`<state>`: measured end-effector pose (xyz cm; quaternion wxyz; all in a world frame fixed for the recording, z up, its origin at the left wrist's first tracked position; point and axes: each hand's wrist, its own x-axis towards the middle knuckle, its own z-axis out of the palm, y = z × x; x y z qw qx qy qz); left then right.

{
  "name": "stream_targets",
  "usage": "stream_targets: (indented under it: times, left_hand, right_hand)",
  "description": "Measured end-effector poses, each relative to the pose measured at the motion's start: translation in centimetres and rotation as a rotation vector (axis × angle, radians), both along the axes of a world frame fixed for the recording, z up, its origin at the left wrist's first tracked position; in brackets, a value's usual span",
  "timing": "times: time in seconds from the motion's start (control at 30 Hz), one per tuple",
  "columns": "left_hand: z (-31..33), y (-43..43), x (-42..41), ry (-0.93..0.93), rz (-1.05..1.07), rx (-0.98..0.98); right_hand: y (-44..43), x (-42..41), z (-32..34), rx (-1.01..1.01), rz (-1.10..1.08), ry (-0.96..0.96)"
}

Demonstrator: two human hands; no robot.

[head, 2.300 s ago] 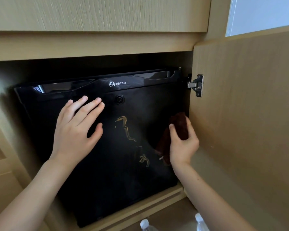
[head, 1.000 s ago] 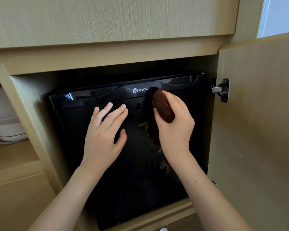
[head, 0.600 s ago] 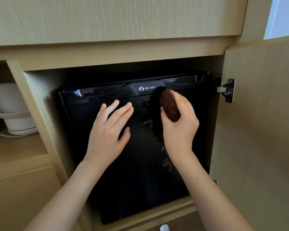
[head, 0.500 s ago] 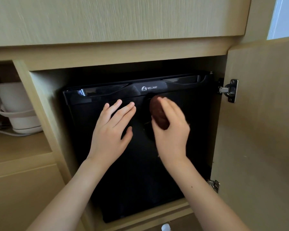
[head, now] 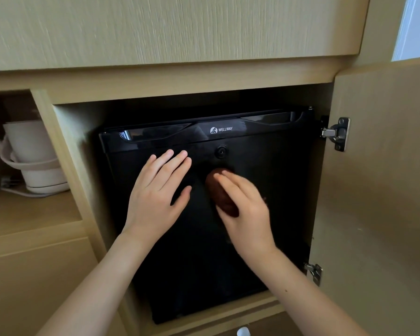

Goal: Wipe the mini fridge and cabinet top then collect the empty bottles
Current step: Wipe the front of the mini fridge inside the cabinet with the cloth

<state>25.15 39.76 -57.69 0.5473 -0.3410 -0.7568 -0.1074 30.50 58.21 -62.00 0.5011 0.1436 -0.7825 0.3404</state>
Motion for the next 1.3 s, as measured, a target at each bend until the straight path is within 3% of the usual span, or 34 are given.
stream_targets:
  times: [0.13,0.33,0.5,0.7,0.87,1.07,1.23,1.3]
  left_hand:
    - [0.0,0.0,0.2,-0.009,-0.014,-0.006]
    - [-0.1,0.1,0.2,-0.018,-0.018,-0.007]
    - [-0.2,0.1,0.2,-0.009,-0.019,-0.007]
    - [-0.5,0.9,0.2,-0.027,-0.017,0.048]
    - [-0.6,1.1,0.4,-0.015,-0.016,0.057]
    - [-0.7,1.5,0.5,-0.007,-0.002,0.014]
    - [-1.0,1.4,0.3,-0.022,-0.041,0.002]
    - [-1.4,1.5,0.2,-0.048,-0.056,-0.053]
  right_hand:
    - [0.8,-0.1,0.7,-0.344,-0.073,-0.020]
    - [-0.8,-0.2,-1.2,-0.010,-0.019,0.025]
    - [1.5,-0.5,0.7,-0.403,-0.095,0.021]
    - [0.4,-0.2,-2.7,-0.005,-0.023,0.033]
    - [2.3,-0.5,-0.6,-0.370,-0.098,0.036]
    - [0.7,0.2,-4.5,0.014,-0.010,-0.005]
    - [2.5,-0.2,-2.6,-0.359,-0.084,0.027]
    - [1.8,0.1,-3.5,-0.274,-0.073,0.005]
